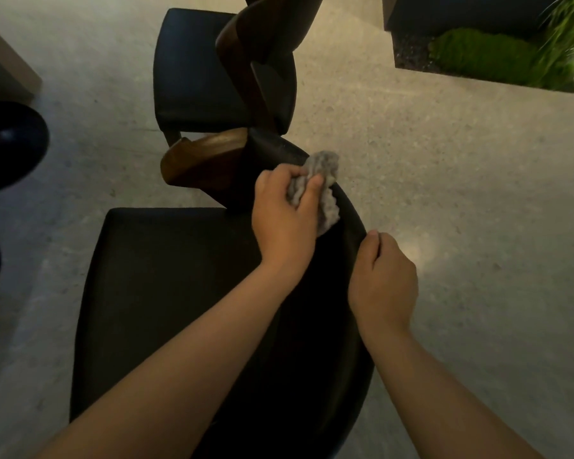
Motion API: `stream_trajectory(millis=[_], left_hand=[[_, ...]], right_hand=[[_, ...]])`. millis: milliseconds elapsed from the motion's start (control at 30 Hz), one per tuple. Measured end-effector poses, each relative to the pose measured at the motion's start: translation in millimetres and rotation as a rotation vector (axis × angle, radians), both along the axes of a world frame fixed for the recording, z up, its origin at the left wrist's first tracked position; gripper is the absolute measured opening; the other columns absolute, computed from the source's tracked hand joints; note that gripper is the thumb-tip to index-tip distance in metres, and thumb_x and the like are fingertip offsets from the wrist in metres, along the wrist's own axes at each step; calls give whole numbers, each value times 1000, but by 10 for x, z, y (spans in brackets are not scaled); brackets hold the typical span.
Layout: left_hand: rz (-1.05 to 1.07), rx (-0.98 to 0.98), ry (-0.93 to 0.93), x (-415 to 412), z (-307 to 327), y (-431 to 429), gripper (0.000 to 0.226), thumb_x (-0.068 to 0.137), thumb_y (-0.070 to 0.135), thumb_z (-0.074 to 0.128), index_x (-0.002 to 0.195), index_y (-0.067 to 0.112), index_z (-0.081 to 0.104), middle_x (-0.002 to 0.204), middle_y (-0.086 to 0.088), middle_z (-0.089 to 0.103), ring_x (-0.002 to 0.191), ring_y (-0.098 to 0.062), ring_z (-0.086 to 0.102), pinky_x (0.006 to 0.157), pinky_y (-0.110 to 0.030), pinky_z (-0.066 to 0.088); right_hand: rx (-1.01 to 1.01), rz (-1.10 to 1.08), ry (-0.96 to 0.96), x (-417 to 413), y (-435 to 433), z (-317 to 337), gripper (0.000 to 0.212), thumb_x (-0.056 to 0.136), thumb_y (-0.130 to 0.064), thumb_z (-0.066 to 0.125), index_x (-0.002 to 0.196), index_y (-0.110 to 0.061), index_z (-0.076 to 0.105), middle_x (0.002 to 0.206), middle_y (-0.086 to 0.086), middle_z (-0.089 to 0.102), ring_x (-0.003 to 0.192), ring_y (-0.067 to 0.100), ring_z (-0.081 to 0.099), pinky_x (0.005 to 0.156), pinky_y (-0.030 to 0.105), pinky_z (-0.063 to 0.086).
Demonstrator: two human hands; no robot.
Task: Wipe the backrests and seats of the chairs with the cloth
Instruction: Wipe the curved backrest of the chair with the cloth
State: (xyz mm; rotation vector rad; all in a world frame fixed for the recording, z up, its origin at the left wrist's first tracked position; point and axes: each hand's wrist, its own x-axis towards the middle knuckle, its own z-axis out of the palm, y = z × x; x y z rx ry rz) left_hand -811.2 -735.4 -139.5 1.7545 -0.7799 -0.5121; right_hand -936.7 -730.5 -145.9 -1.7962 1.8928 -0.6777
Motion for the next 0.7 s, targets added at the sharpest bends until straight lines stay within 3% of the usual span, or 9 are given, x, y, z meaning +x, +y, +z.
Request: stream_trajectory(millis=[133,200,333,467,700], left_hand=[[-7,60,-130,-39,75,-291,17,91,38,62,99,23,61,104,6,52,91,-8,55,84,-27,50],[3,108,-198,13,64,-399,17,90,37,64,98,22,62,103,5,52,90,-9,55,84,-30,50],[65,88,-136,3,-20,-362,12,89,35,65,92,24,59,98,7,52,83,-5,55,79,-25,50],[134,74,9,-55,-117,-249,10,91,36,62,94,28,58,98,13,53,83,4,55,72,-11,40],[172,62,172,-38,-271,-159,10,93,34,60,98,25,60,104,7,59,89,2,58,73,-12,43]], right_hand=[[0,8,-4,4,-4,-7,38,102,-29,34,70,-14,48,59,-1,49,51,16,45,50,29,26],[-3,11,-9,7,-10,-7,38,102,-28,34,70,-13,48,59,0,50,52,17,46,51,29,30],[-5,14,-3,0,-11,-6,38,102,-28,34,71,-12,50,59,0,50,53,18,48,52,30,31],[-6,17,2,-2,-12,-7,38,101,-29,34,73,-11,53,60,0,52,54,18,50,53,30,35],[4,15,-6,-8,-19,-9,38,101,-31,33,73,-13,53,59,-1,51,53,17,49,51,30,35]])
